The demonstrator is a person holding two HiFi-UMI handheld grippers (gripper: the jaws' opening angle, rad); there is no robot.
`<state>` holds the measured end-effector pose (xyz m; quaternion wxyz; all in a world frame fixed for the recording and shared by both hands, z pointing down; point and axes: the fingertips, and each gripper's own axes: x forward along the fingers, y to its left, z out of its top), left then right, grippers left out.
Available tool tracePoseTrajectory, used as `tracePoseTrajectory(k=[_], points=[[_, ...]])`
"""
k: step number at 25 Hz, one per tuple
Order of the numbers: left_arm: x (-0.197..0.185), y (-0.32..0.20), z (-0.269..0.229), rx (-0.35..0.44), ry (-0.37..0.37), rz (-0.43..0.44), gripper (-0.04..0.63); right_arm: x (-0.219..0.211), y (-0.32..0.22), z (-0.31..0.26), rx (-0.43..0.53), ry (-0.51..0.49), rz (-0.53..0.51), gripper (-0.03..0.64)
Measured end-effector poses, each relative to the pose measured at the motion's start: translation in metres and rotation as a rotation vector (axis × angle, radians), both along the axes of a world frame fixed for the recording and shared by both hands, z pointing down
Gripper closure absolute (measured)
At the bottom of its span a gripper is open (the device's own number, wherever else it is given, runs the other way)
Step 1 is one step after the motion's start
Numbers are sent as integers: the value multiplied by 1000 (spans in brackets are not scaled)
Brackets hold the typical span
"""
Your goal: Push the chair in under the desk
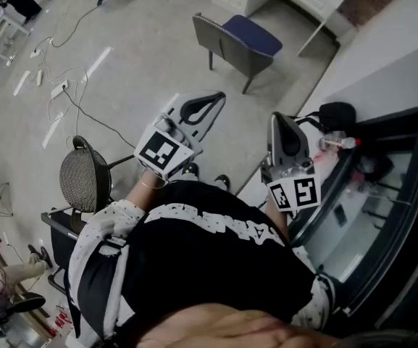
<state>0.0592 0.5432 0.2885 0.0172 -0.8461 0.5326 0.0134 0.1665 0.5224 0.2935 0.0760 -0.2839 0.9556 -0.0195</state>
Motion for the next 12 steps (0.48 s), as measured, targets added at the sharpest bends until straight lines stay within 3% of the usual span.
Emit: tracePoseTrajectory(k=[12], points=[[30,-6,4,-17,3,-44,565,31,-11,5,-15,-47,-45,586]])
